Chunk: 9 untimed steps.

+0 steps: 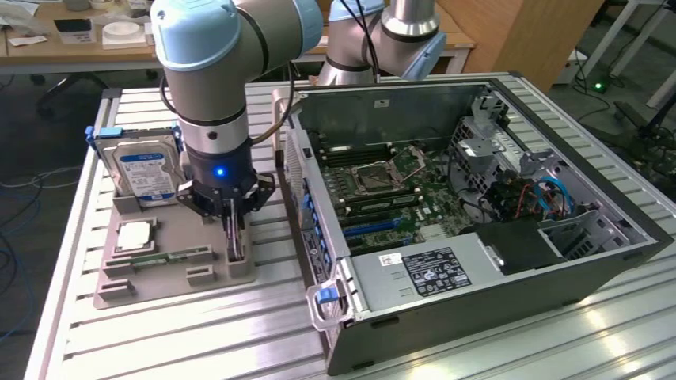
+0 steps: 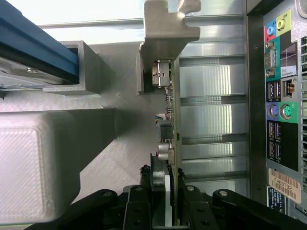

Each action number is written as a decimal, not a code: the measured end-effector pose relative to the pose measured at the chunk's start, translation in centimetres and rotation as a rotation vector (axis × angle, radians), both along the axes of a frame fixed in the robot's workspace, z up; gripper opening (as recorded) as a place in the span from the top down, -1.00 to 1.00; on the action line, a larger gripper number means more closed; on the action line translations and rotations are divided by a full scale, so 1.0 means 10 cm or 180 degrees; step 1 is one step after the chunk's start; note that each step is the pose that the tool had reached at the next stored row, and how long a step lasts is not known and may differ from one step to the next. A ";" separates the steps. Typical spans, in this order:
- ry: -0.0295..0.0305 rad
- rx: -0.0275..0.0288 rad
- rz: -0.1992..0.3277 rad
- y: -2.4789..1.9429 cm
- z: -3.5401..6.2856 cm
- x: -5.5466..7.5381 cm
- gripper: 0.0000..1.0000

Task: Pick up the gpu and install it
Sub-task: 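Pick up the gpu and move the gpu toward the slot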

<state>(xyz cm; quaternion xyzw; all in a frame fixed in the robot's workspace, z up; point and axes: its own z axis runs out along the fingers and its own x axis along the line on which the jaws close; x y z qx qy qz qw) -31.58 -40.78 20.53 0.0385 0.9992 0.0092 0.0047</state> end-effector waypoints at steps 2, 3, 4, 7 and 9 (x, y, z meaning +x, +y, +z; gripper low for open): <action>0.0000 0.0000 0.0000 0.000 0.000 0.00 0.44; 0.0000 0.0000 0.0000 0.000 0.000 0.00 0.44; 0.0000 0.0000 0.0000 0.000 0.000 0.00 0.44; 0.0000 0.0000 0.0000 0.000 0.000 0.00 0.44; -0.0001 0.0007 0.0000 0.001 0.005 0.00 0.44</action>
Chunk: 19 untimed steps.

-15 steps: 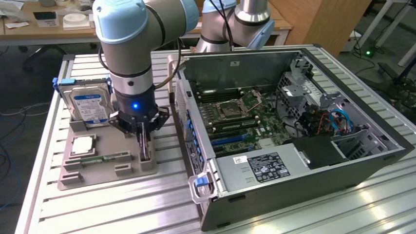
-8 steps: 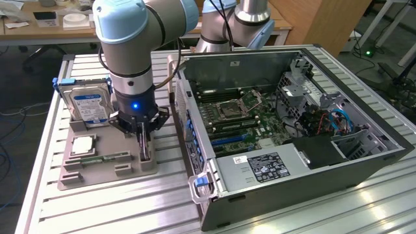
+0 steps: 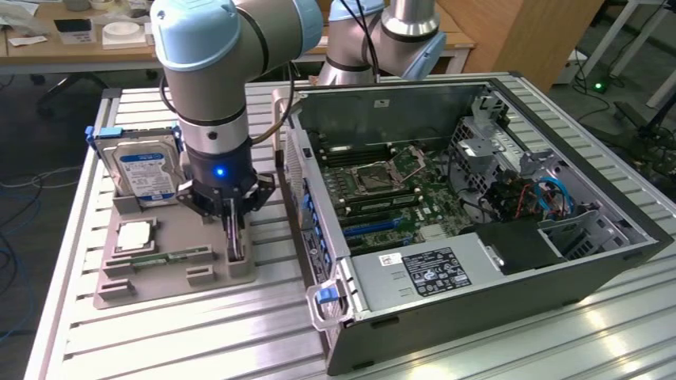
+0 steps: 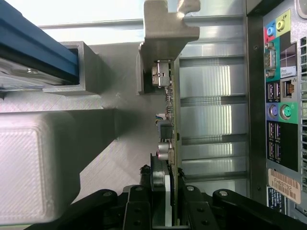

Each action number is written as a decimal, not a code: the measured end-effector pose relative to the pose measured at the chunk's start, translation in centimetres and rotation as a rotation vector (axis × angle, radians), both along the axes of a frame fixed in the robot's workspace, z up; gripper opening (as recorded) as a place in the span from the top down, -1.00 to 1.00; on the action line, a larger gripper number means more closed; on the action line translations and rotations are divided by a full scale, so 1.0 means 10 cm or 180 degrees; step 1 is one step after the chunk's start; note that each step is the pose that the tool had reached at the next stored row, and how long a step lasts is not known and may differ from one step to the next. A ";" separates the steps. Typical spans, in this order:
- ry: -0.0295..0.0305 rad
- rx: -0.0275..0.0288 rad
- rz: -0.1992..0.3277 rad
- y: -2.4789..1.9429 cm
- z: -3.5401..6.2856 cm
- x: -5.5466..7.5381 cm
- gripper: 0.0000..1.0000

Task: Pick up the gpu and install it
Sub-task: 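Pick up the gpu and move the gpu toward the slot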

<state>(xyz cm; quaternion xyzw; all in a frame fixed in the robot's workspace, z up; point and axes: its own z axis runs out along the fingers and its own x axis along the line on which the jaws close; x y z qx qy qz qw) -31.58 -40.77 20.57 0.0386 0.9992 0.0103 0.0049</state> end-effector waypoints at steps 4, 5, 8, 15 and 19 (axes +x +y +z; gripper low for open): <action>0.0001 0.0003 0.0000 -0.001 0.055 0.00 0.44; 0.0001 0.0004 0.0000 -0.001 0.069 0.00 0.44; 0.0001 0.0011 0.0000 -0.001 0.112 0.00 0.44; 0.0001 0.0032 0.0000 -0.001 0.227 0.00 0.44; 0.0001 0.0039 0.0000 -0.001 0.318 0.00 0.44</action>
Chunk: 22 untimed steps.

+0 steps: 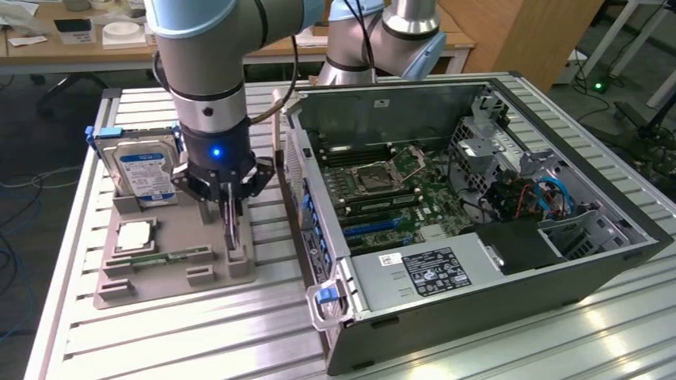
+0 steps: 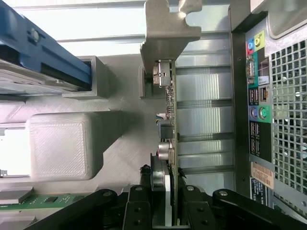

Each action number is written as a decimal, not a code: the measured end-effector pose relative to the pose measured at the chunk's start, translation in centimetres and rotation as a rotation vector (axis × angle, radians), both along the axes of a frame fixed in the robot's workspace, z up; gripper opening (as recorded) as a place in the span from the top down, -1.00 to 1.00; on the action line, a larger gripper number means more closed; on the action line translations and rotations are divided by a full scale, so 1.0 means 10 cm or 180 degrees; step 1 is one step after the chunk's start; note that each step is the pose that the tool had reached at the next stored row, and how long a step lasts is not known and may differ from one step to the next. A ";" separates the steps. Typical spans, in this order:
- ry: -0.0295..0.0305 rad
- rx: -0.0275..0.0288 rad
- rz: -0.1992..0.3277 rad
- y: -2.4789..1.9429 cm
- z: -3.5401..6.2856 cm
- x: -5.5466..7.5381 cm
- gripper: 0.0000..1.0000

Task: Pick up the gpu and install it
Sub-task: 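Pick up the gpu and move the gpu toward the slot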

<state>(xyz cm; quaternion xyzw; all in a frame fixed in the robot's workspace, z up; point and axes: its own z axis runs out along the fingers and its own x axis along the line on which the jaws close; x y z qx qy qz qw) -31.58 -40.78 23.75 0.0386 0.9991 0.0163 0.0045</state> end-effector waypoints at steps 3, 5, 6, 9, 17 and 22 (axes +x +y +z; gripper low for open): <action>0.0000 0.0004 0.0000 0.000 0.068 0.00 0.44; 0.0000 0.0007 0.0000 0.000 0.106 0.00 0.44; 0.0000 0.0009 0.0000 0.000 0.129 0.00 0.44; 0.0000 0.0013 0.0000 0.000 0.202 0.00 0.44; 0.0005 0.0014 0.0000 0.000 0.337 0.00 0.44; 0.0023 0.0019 0.0000 0.000 0.364 0.00 0.44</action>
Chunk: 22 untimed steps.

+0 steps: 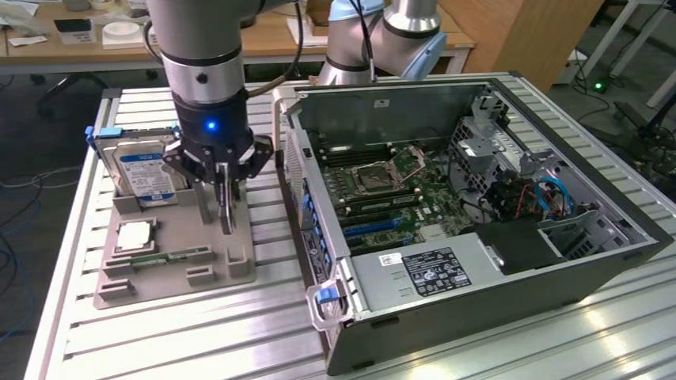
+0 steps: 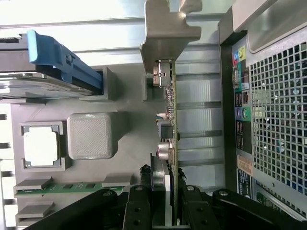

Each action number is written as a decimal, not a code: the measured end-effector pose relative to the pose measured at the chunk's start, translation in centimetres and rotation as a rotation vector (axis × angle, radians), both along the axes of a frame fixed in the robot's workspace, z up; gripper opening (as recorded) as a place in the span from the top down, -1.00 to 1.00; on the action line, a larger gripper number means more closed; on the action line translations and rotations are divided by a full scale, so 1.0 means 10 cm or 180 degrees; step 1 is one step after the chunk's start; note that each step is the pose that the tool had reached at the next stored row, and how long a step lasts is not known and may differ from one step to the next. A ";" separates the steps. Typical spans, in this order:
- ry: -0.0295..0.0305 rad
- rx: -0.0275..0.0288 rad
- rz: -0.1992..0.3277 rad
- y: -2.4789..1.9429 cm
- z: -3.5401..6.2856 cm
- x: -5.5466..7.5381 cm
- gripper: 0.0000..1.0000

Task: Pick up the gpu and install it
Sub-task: 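Pick up the gpu and move the gpu toward the slot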

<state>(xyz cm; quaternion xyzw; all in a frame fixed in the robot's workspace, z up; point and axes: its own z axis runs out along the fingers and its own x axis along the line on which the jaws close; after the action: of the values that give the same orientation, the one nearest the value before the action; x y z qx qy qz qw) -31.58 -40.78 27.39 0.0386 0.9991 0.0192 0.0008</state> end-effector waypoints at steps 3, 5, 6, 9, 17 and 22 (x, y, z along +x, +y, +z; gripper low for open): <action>0.0012 0.0008 0.0000 -0.001 0.026 0.00 0.44; 0.0012 0.0018 0.0000 0.000 0.072 0.00 0.44; 0.0011 0.0021 0.0000 0.000 0.093 0.00 0.44; 0.0012 0.0024 0.0000 0.000 0.166 0.00 0.44; 0.0012 0.0031 0.0000 0.000 0.384 0.00 0.44; 0.0012 0.0031 0.0000 0.000 0.489 0.00 0.44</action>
<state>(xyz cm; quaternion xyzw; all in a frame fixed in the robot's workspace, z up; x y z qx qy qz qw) -31.58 -40.78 32.28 0.0386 0.9990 0.0240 -0.0013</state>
